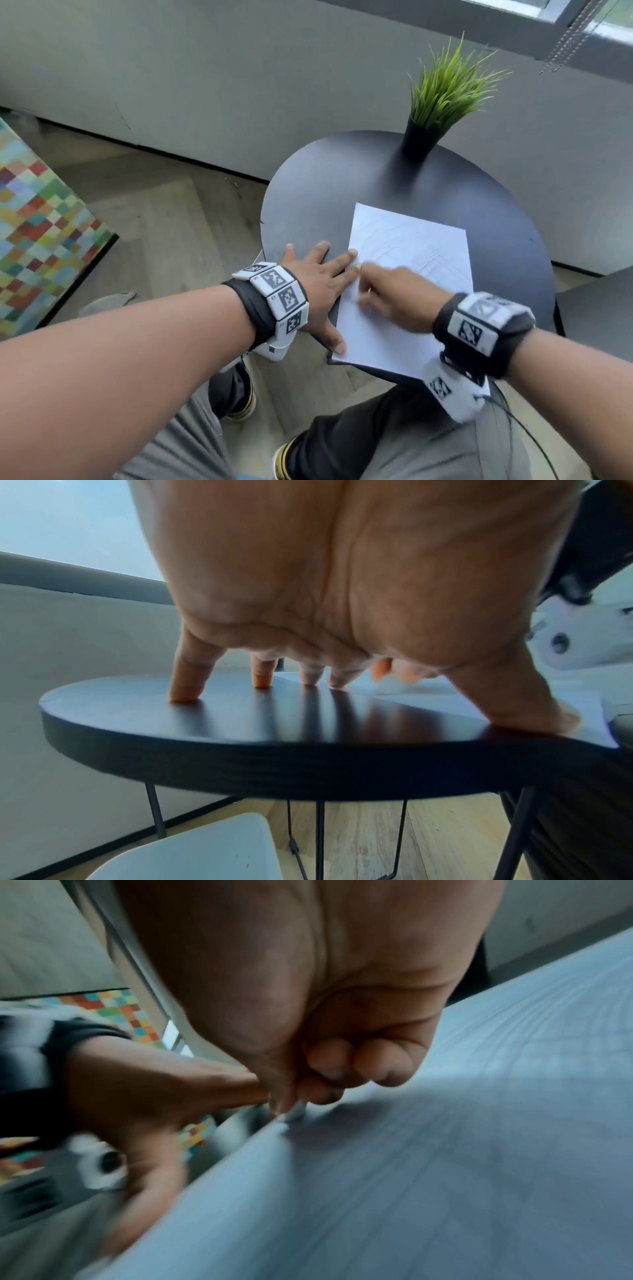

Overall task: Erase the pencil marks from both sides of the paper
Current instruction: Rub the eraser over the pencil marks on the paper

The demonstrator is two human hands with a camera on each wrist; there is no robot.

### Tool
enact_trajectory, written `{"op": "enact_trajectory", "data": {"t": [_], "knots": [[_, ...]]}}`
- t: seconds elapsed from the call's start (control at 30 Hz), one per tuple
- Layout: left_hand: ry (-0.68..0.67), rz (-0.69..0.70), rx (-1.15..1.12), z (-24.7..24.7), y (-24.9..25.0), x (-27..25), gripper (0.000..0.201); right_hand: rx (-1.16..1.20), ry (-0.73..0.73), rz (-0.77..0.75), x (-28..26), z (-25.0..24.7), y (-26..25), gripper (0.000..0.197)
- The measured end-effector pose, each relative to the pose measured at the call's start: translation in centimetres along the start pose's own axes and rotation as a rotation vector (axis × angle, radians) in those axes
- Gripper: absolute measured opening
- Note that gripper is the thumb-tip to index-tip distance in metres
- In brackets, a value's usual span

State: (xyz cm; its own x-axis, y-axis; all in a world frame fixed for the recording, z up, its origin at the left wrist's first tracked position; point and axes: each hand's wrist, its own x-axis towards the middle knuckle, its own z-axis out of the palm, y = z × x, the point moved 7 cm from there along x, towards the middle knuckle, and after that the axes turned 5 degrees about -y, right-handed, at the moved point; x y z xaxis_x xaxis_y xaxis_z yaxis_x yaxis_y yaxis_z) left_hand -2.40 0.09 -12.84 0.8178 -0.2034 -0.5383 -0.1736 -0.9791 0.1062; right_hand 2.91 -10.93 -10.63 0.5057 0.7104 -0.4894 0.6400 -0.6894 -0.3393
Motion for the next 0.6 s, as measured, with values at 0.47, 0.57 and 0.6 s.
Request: {"op": "enact_trajectory", "data": {"t": [0.47, 0.57, 0.6], "knots": [[-0.030, -0.024, 0.074, -1.0, 0.7, 0.0, 0.140, 0.123, 0.127, 0.128, 0.1, -1.6, 2.3, 0.019], [-0.066, -0.040, 0.058, -1.2, 0.8, -0.1, 0.142, 0.059, -0.036, -0.086, -2.1, 2.5, -2.4, 0.019], [-0.067, -0.039, 0.061, -1.2, 0.8, -0.1, 0.142, 0.050, -0.051, -0.089, -2.3, 2.4, -2.3, 0.017]]}}
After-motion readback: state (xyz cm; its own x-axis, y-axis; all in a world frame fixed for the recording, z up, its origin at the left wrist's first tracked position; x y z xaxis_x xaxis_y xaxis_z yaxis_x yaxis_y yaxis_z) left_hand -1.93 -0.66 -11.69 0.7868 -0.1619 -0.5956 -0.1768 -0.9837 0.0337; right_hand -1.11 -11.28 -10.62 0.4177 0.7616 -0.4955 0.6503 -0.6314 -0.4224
